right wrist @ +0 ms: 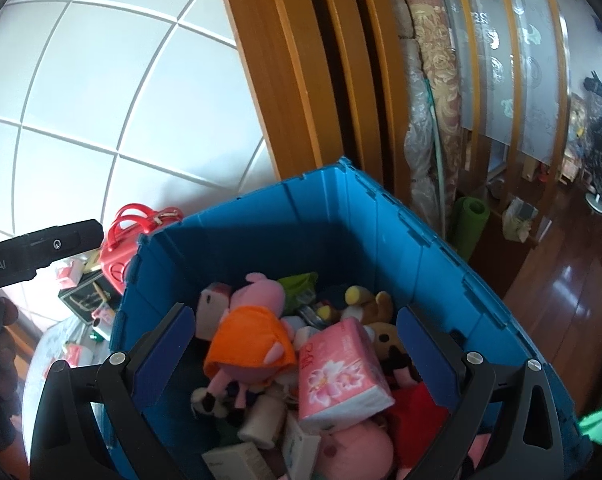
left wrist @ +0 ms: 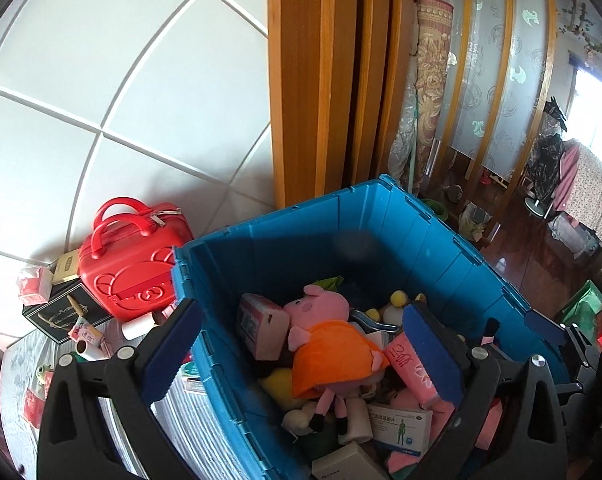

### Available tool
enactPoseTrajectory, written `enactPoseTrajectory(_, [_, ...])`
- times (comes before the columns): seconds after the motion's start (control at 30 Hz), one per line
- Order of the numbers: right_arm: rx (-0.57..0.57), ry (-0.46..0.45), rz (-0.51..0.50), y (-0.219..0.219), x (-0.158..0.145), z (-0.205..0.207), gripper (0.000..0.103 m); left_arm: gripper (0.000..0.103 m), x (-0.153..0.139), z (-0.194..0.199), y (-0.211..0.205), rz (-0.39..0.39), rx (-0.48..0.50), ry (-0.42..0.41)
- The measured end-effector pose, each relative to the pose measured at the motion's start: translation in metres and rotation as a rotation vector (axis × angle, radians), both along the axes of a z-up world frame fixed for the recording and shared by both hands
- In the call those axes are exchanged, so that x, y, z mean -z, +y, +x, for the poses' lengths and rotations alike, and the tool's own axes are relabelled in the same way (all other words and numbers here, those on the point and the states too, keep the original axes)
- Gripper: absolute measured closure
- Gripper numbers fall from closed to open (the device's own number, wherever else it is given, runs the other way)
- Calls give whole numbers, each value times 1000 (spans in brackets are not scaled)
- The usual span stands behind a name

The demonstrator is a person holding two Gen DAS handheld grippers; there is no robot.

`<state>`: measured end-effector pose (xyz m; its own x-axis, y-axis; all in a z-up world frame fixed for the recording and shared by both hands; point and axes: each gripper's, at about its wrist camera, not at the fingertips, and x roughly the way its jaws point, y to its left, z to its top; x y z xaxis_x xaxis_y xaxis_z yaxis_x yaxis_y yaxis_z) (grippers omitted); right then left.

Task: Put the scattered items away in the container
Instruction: 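Withdraw both tools from the crate back toward the bed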

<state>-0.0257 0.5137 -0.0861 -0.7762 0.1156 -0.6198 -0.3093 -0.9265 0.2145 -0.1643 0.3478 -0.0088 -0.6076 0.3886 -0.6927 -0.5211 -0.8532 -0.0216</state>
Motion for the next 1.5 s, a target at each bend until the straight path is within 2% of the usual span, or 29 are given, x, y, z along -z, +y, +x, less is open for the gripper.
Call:
enactPoseTrajectory(0.7, [-171,18,48,-102,-18,-16,0,1,10,16,-138,30,-185,-21])
enactPoseTrajectory(1.1, [-287,8,86,-187,-24,-33,0,1,24,17,-238,49,-307,-36])
enactPoseTrajectory(1.5, [-403,-37,108,-283,-12,-59,0,1,52,8,-346,43,-428,-71])
